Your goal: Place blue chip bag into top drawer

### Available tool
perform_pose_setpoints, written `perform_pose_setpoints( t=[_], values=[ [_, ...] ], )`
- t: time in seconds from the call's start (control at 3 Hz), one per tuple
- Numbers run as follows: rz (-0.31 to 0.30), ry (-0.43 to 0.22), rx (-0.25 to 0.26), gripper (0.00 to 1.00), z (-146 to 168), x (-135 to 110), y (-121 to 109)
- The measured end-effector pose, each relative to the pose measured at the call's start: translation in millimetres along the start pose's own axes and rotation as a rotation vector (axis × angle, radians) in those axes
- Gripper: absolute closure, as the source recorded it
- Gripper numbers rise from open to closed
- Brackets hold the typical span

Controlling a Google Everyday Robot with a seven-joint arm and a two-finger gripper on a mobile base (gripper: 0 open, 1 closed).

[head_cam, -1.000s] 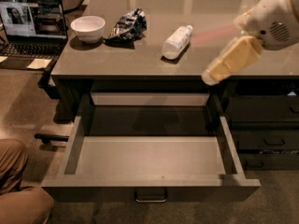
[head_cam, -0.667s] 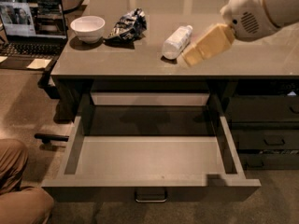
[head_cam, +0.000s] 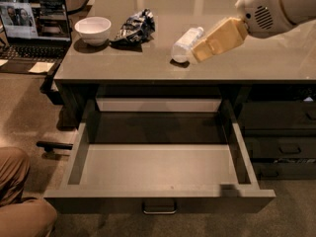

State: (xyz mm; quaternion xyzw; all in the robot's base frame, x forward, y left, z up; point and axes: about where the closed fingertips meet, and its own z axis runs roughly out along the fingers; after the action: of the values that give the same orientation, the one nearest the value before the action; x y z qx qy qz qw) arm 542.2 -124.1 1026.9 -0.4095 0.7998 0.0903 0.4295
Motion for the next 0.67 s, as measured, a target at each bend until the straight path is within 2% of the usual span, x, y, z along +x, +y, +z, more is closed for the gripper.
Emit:
perform_pose_setpoints(
  t=[0.33, 0.67],
  values=[
    [0.015, 0.01, -0.005, 0.0, 5, -2, 1],
    [0.057, 0.004, 0.011, 0.0, 36, -10, -2]
  ],
)
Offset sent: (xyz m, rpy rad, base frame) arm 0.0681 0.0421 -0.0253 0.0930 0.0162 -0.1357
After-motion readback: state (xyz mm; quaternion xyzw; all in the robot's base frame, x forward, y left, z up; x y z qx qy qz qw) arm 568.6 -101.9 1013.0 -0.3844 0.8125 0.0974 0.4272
